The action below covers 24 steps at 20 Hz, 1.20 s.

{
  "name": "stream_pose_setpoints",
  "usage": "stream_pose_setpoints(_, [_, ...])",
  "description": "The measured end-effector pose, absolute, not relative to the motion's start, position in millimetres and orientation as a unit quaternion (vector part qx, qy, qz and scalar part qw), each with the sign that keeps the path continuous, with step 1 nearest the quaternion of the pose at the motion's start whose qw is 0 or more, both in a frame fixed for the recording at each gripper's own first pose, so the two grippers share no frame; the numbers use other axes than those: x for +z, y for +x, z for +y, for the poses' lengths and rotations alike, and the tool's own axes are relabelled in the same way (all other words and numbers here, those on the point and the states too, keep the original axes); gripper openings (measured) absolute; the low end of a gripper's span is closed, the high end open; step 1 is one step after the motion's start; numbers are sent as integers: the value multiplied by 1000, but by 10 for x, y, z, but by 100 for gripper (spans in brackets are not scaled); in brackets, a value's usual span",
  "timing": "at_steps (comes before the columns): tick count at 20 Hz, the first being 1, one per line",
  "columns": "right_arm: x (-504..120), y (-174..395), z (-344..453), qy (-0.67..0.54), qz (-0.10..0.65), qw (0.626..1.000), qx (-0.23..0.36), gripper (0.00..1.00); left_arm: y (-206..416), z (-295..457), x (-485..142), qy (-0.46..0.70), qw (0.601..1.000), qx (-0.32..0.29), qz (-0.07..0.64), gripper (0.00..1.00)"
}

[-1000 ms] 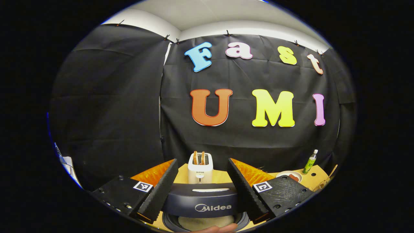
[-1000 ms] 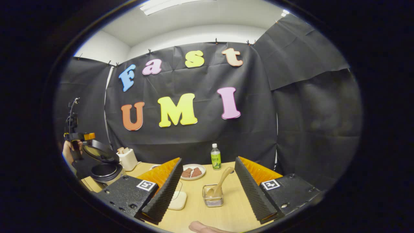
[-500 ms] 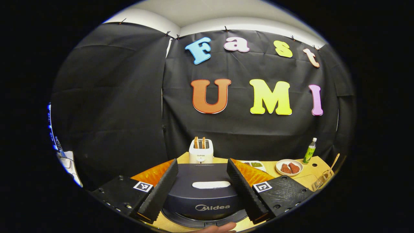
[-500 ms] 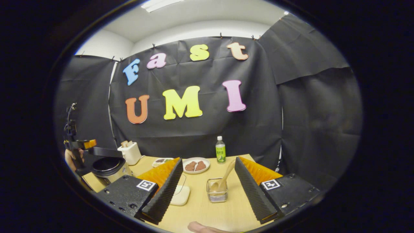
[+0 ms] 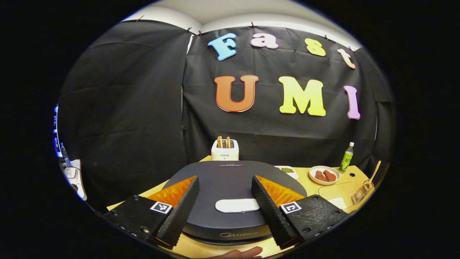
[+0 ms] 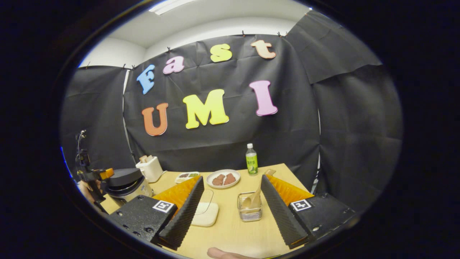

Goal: Close the left gripper, press the button to open the rice cooker; take a wooden spoon from the chopstick holder with the right hand, scoop a spoonful of rice and pour it into the rice cooker, then put the wooden spoon back into the chopstick holder.

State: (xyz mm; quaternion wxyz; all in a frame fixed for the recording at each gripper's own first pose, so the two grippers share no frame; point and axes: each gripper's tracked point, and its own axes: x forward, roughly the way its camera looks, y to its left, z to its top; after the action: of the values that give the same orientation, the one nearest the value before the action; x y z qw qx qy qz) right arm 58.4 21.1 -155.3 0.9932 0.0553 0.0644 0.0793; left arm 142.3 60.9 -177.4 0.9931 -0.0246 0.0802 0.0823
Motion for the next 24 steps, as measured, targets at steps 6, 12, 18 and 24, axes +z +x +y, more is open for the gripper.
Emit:
stream_pose_setpoints(6, [-1809,733,266,73,96,990,72,100,1393,559,-1967,-12,995,59,82,96])
stream_pose_setpoints(12, [-1996,787,519,104,116,981,118,100,1373,554,-2022,-14,997,64,42,96])
stream_pose_setpoints(18, [-1959,797,551,89,104,985,102,100,1374,535,-2093,-11,997,76,25,97])
stream_pose_setpoints(24, [-1832,782,489,62,94,991,75,98,1114,404,-2032,-10,996,69,53,95])
